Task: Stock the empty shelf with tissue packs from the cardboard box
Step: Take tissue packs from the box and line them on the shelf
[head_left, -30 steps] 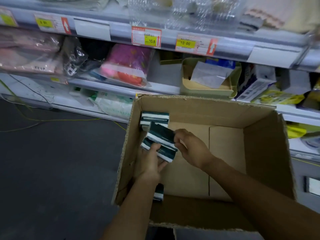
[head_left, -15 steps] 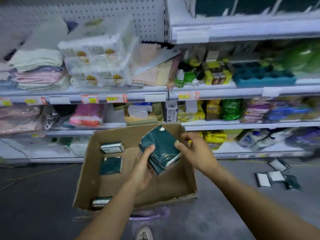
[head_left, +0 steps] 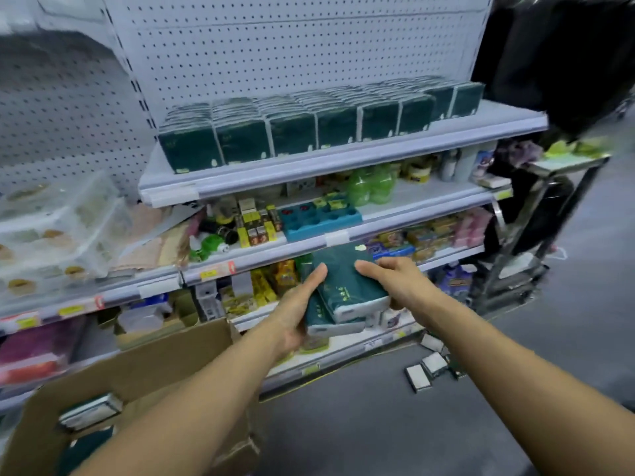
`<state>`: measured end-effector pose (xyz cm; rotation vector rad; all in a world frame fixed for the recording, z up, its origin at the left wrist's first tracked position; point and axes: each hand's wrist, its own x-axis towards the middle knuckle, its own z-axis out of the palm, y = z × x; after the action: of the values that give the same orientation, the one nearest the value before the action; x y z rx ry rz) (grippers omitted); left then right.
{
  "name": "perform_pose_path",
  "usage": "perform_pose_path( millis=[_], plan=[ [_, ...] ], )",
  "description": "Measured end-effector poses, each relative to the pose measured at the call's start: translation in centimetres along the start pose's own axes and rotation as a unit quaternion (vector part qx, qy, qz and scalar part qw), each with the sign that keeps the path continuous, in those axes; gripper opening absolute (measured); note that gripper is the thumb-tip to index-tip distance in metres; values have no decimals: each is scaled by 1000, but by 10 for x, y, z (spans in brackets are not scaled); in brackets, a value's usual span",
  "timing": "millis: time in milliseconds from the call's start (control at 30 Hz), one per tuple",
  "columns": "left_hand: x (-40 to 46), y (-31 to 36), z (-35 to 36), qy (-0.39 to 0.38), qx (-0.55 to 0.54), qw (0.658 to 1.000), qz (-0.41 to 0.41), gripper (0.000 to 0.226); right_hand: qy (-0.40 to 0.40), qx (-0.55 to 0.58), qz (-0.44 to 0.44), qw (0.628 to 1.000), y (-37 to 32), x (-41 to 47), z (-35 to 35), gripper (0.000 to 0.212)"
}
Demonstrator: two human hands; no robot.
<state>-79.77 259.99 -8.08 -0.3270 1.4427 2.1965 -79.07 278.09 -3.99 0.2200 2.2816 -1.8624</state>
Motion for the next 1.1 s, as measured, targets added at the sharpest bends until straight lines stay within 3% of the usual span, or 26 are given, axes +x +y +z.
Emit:
perform_pose_path(
  millis=[200,333,467,600,667,800,933,1100],
  plan=[
    [45,13,78,-14,13,1000,19,47,123,97,-32,987,3,12,-82,25],
    [79,28,124,-47,6,997,54,46,167,167,-53,970,3,31,-134,25],
    [121,43,163,-77,23,992,96,62,151,205,-63,965,1,63,-172,32],
    [167,63,197,-53,25,989,138,43,115,183,-63,974,-8,110,-208,39],
    [191,76,208,-39,37,987,151,44,119,145,-64,980,-11,134,-226,34],
    [237,104,223,-14,138,975,174,40,147,135,-87,976,-22,176,-263,36],
    [268,120,241,-13,173,970,170,44,82,64,-94,990,-38,207,-301,19],
    [307,136,259,-31,151,975,159,40,31,62,-93,993,-44,250,-346,28]
  ],
)
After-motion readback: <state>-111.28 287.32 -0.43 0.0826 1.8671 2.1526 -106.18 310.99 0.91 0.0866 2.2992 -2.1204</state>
